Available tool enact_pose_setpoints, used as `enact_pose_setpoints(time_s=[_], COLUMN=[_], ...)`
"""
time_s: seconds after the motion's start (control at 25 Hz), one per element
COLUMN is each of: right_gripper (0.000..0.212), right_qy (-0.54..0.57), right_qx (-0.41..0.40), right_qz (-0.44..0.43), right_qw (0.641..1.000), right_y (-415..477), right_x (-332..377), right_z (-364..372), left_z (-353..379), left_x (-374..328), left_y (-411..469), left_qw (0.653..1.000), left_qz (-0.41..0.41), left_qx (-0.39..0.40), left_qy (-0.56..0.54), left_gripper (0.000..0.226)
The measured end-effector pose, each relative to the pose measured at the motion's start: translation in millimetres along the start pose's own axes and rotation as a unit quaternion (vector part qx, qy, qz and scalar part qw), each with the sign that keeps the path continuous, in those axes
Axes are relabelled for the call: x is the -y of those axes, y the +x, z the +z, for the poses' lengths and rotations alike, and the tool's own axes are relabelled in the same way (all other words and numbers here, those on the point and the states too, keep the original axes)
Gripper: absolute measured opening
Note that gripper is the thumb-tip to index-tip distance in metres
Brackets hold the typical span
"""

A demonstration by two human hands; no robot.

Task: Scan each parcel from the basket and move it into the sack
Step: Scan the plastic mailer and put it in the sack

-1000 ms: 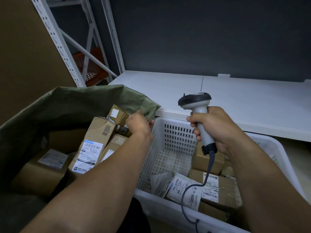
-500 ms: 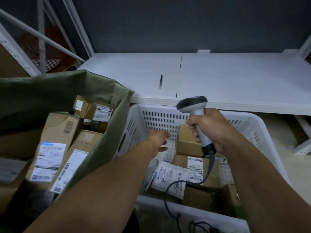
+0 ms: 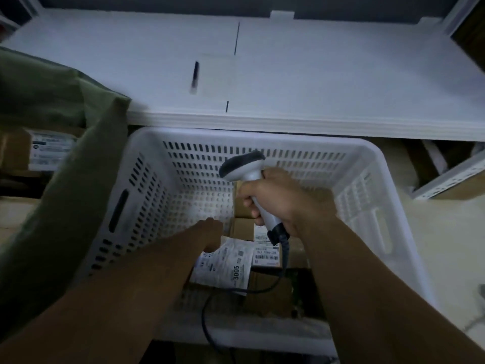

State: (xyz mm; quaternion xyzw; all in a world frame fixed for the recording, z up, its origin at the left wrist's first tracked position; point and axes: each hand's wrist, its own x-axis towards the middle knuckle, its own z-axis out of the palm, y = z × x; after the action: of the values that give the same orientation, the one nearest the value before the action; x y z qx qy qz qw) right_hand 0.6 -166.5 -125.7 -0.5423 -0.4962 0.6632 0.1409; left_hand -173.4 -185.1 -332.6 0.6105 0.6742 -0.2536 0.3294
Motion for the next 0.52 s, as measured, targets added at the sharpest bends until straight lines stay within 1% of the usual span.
enact_pose_setpoints(time_s=[0.08, 0.24, 0.32, 0.44, 0.52], right_gripper=[0.015, 0.013, 0.012, 0.006, 0.002], right_qy=[-0.004, -0.008, -0.004, -0.01, -0.006], right_qx=[0.006, -0.007, -0.012, -0.016, -0.016], right_qz=[0.014, 0.001, -0.003, -0.005, -0.006], right_qw=[1.0, 1.0, 1.0, 1.0, 1.0], right_y=[3.6, 7.2, 8.3, 7.4, 5.5], right_x=[-2.3, -1.0, -2.3, -4.3, -4.6], right_z=[1.0, 1.8, 2.2, 1.8, 0.2], left_z=[14.9, 27.9, 31.7, 33.7, 36.4], left_x=[5.8, 9.1, 7.4, 5.8, 5.1], left_y=[10.8, 17.2, 16.7, 16.1, 16.9], left_qw=[0.999, 0.998, 0.998, 0.997, 0.998], left_qz=[0.008, 0.009, 0.001, -0.005, 0.001], left_qx=[0.009, 0.015, 0.005, 0.016, 0.023], left_qy=[0.03, 0.067, 0.068, 0.072, 0.066], left_gripper=[0.046, 0.06, 0.062, 0.063, 0.059])
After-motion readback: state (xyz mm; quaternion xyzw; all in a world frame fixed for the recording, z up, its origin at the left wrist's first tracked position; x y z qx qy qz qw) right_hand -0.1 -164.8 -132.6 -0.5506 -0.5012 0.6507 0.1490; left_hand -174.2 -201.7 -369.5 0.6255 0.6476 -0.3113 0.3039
